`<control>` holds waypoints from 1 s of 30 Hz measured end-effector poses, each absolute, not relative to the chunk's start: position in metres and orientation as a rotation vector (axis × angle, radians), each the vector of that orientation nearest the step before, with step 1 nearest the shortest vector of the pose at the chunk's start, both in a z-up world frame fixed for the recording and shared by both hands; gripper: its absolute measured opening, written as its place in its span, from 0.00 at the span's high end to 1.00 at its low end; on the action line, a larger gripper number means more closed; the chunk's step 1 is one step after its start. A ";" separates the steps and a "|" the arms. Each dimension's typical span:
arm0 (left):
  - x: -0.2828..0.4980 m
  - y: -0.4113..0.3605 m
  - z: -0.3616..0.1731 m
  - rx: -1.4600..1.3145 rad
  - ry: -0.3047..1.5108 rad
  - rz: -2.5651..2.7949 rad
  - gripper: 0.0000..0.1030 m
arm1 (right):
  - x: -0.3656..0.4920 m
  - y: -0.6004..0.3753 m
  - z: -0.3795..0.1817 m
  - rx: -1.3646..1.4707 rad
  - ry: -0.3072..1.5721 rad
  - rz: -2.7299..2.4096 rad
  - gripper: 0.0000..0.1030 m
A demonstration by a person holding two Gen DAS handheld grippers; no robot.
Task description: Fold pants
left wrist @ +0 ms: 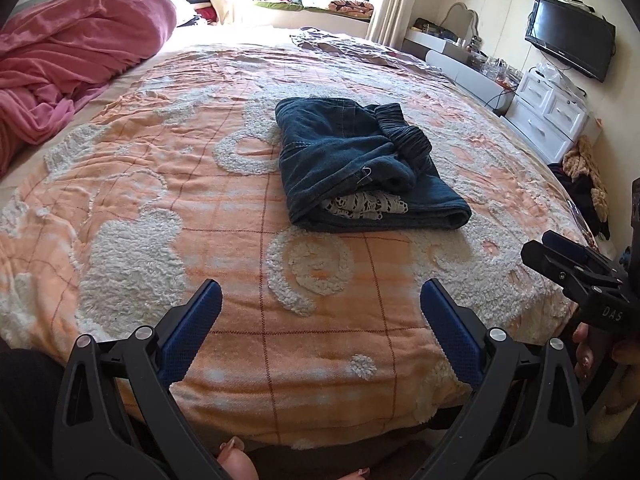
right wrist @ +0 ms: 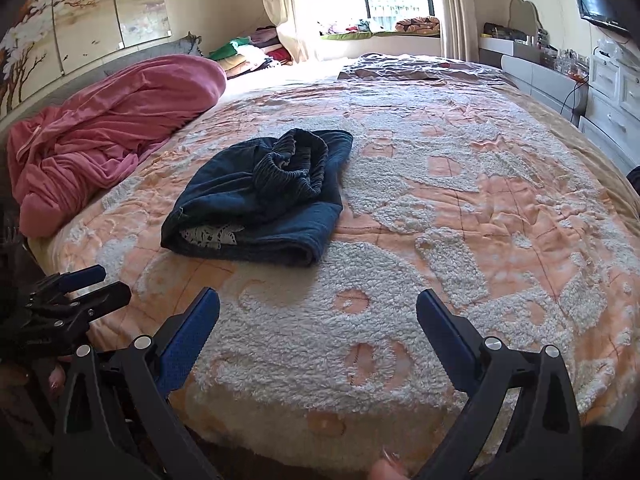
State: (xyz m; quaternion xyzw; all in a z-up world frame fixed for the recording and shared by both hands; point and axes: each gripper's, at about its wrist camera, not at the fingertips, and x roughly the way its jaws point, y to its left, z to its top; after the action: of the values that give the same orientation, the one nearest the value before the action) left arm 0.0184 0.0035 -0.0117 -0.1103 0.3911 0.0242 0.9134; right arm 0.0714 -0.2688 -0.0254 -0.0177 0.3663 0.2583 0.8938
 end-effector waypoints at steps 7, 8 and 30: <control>0.020 0.003 -0.015 -0.227 0.816 0.052 0.09 | 0.075 -0.269 -0.028 -0.036 0.766 0.525 0.05; 0.020 0.003 -0.015 -0.228 0.816 0.052 0.09 | 0.076 -0.270 -0.029 -0.035 0.768 0.524 0.05; 0.020 0.004 -0.017 -0.232 0.824 0.058 0.09 | 0.078 -0.267 -0.034 -0.055 0.779 0.508 0.05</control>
State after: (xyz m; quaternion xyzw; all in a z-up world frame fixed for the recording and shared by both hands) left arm 0.0202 0.0035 -0.0168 -0.1124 0.3994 0.0282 0.9094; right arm 0.0783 -0.2669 -0.0344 -0.0267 0.3758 0.2447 0.8934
